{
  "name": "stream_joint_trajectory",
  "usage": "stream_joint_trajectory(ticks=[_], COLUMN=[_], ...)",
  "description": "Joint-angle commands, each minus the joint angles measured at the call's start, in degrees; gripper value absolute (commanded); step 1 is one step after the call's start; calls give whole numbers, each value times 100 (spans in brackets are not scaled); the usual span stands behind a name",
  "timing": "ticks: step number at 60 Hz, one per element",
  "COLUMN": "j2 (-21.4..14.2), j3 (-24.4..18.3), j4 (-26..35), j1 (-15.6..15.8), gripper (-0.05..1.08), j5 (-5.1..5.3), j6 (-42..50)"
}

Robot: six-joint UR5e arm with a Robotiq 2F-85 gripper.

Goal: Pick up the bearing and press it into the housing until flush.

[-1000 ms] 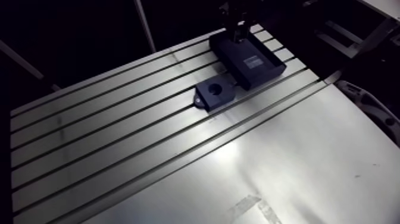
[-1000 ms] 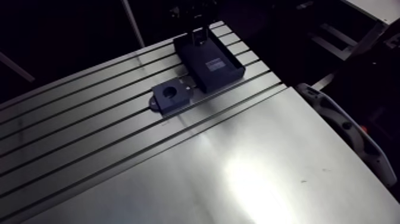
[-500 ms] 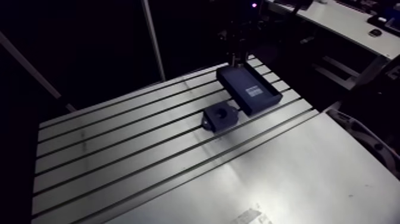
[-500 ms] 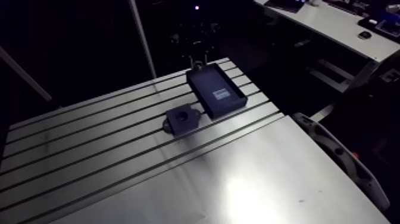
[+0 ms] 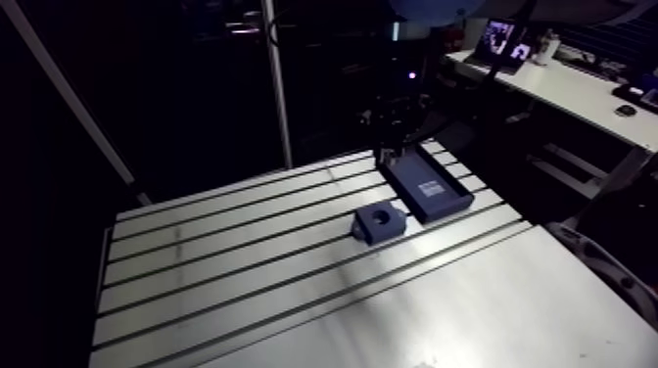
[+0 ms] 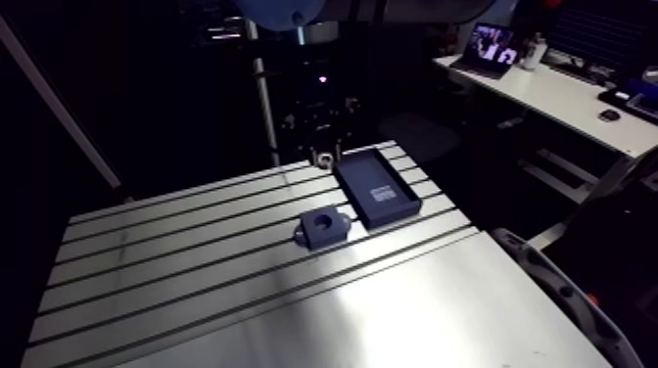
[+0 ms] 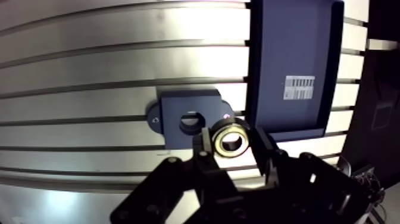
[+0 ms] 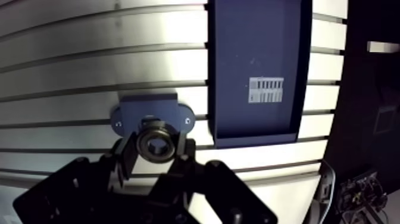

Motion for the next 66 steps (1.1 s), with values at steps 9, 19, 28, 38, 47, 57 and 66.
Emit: stream_joint_trajectory(ticks=[9, 19, 28, 38, 47, 57, 66], j2=[-65, -32, 5, 13, 47, 67, 171], j3=[378, 462, 556, 636, 657, 774, 831], j4=[-317, -343, -352, -352, -437, -497, -718], j1=[14, 33, 23, 16, 24, 58, 59], gripper=[73, 74, 75, 76, 76, 77, 77], j5=[11, 29, 30, 39, 55, 56, 56], j6=[-79, -71, -53, -44, -53, -29, -33])
